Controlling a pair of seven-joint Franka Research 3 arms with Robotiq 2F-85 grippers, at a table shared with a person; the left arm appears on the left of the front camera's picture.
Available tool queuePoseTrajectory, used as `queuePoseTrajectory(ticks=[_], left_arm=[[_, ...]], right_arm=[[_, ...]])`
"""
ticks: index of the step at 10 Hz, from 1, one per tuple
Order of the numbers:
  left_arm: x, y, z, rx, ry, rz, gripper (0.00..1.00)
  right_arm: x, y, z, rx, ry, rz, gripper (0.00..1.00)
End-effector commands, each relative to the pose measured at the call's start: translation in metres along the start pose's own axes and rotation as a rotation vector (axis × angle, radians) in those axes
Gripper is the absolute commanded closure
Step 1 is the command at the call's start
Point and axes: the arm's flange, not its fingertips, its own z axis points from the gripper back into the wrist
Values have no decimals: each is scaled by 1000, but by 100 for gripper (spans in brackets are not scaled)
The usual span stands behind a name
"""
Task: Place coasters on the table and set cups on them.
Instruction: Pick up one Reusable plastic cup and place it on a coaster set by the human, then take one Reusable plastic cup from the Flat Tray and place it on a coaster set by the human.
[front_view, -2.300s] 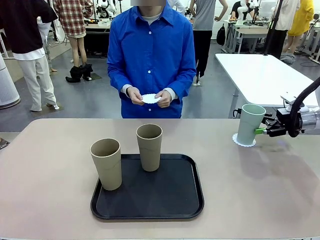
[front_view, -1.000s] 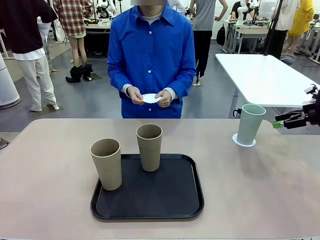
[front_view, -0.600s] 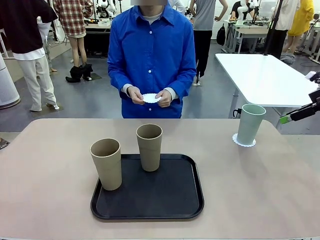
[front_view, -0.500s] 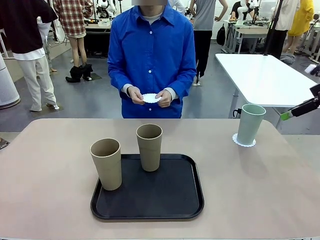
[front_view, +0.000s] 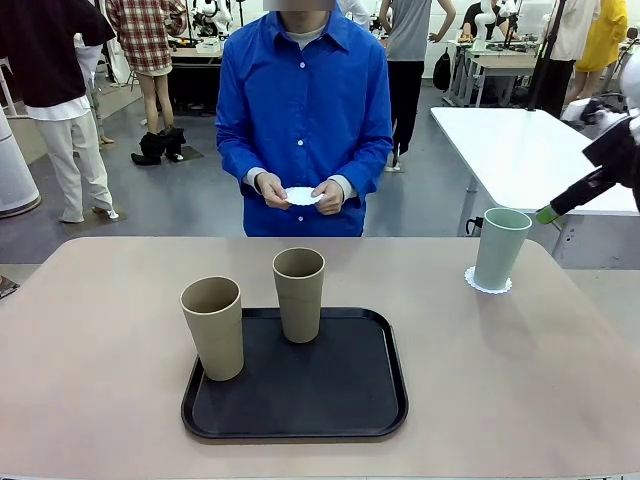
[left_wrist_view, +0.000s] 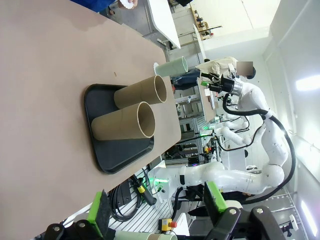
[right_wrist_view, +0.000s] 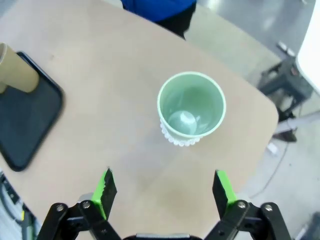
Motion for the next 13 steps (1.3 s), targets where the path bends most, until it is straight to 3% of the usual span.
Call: queuePoseTrajectory(ticks=[1, 3, 4, 13], left_arm=[[0, -1, 2, -21, -9, -10, 0], [0, -1, 2, -21, -9, -10, 0], [0, -1, 2, -21, -9, -10, 0], [0, -1, 2, -21, -9, -10, 0]], right_arm=[[5, 30, -1, -53, 131, -26, 0], [18, 34, -1, -38, 167, -38, 0], [10, 26, -5, -59, 111, -8, 0], [10, 26, -5, -59, 111, -8, 0]])
